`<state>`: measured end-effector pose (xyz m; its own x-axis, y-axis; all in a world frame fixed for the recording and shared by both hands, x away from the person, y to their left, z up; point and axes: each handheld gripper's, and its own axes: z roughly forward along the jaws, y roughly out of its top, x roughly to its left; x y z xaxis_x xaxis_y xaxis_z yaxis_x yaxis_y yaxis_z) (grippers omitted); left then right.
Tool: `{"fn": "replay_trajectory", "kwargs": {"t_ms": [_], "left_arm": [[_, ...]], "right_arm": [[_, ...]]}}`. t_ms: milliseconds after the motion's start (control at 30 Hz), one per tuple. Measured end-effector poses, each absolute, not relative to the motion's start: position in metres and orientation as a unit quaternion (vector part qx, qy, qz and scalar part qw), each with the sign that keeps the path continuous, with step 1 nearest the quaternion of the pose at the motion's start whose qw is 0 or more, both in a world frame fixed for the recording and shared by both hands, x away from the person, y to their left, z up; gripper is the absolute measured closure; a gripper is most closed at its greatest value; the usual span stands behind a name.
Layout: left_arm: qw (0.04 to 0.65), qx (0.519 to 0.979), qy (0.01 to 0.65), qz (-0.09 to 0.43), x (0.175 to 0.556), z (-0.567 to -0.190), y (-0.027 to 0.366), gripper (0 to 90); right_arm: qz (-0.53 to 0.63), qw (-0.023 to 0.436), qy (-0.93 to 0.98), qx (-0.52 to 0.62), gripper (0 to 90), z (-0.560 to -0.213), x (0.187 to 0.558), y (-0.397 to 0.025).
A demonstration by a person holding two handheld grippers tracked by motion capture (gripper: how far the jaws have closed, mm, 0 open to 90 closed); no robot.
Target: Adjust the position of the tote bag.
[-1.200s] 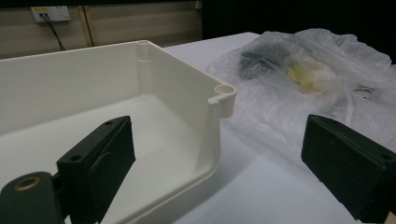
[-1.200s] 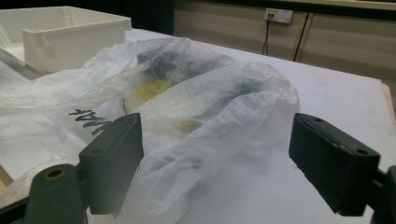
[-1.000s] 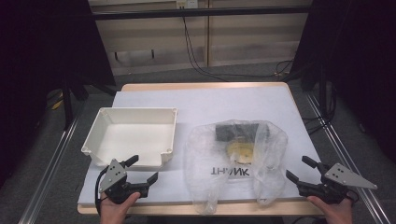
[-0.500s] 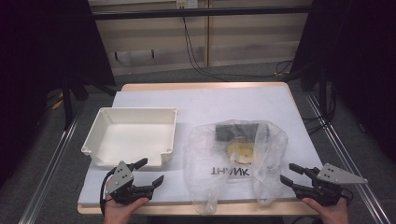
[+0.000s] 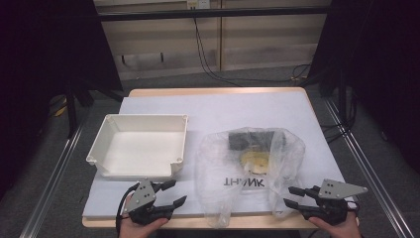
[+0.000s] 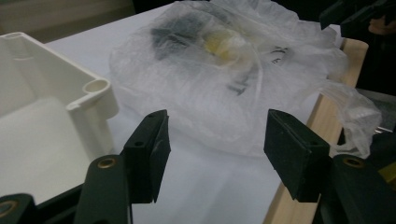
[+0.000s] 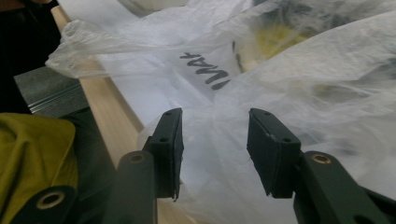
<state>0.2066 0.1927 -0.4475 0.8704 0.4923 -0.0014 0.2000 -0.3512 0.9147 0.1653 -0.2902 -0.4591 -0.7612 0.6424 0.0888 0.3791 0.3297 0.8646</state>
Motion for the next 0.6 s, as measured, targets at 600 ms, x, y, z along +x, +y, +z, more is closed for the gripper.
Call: {"fn": "replay_trajectory", "kwargs": {"t_ms": [600], "left_arm": [[0.508, 0.845, 0.156, 0.065, 0.203, -0.454, 0.144, 46.6]], "right_arm": [[0.431, 0.063, 0.853, 0.287, 51.7, -0.475, 0.173, -0.263]]}}
